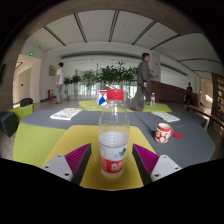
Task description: Pour water
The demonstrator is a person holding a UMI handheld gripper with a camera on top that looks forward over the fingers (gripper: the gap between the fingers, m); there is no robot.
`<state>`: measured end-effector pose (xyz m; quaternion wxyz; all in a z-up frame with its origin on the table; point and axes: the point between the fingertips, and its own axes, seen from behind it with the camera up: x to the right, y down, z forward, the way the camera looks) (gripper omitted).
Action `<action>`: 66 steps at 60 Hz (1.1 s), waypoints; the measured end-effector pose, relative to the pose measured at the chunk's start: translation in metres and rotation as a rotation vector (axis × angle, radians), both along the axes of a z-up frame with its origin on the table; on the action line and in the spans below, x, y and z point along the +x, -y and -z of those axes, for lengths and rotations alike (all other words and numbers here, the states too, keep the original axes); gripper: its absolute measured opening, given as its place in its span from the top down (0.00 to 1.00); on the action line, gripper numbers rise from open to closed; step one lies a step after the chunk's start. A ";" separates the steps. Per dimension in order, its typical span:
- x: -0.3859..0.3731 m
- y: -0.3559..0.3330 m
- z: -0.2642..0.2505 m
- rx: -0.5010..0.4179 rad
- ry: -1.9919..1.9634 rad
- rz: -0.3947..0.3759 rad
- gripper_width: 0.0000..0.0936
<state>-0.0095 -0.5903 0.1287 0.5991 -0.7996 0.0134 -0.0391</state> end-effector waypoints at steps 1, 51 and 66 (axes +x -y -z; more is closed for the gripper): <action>0.000 -0.005 0.001 0.005 0.002 0.000 0.11; -0.003 -0.082 -0.132 0.298 -0.388 -0.256 0.64; 0.054 -0.142 -0.218 0.327 -1.293 -0.445 0.65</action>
